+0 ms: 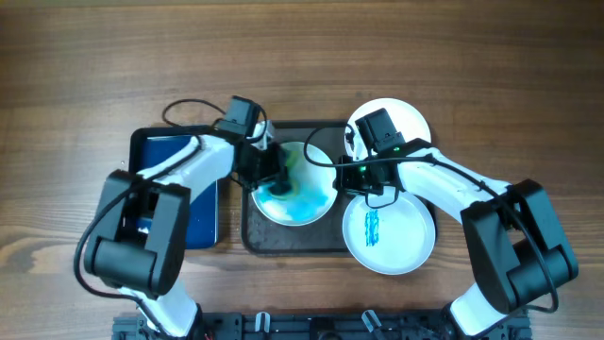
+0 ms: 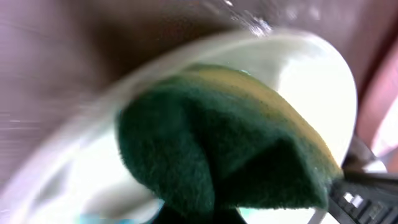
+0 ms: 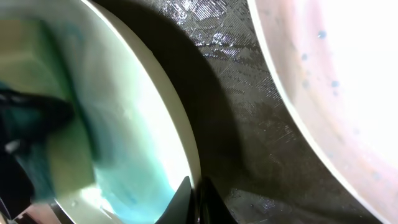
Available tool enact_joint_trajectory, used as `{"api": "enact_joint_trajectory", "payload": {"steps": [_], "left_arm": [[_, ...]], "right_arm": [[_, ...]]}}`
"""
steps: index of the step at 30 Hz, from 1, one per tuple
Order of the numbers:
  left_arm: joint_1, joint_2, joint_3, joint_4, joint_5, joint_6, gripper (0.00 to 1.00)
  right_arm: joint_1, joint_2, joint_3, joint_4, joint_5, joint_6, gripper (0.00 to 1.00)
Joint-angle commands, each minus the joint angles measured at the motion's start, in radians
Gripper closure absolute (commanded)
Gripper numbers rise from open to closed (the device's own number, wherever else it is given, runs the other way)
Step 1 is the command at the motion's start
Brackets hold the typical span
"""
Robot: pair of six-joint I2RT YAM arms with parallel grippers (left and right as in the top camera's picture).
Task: Clean dirty plates on tray and stack at the side
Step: 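Scrub the center plate's blue smear with the sponge in the left gripper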
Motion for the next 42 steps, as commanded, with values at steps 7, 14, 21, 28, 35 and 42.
{"api": "enact_joint_trajectory", "payload": {"steps": [7,14,21,28,35,42], "left_arm": [[0.032,0.097,-0.07,-0.055,-0.442,-0.04,0.96],[0.02,0.097,-0.07,0.147,-0.144,0.158,0.96],[-0.048,0.097,-0.07,0.198,0.093,0.376,0.96],[-0.178,0.097,-0.064,0.181,0.135,0.397,0.96],[-0.112,0.097,-0.056,0.15,-0.097,0.189,0.96],[0.004,0.097,-0.056,0.003,-0.255,-0.039,0.96]], "right_arm": [[0.006,0.021,-0.013,-0.022,0.006,-0.014,0.96],[0.006,0.021,-0.013,-0.02,0.005,-0.013,0.96],[0.006,0.021,-0.013,-0.02,0.006,-0.013,0.96],[0.006,0.021,-0.013,-0.02,0.006,-0.014,0.96],[0.006,0.021,-0.013,-0.02,0.006,-0.014,0.96],[0.006,0.021,-0.013,-0.012,0.006,-0.014,0.96]]}}
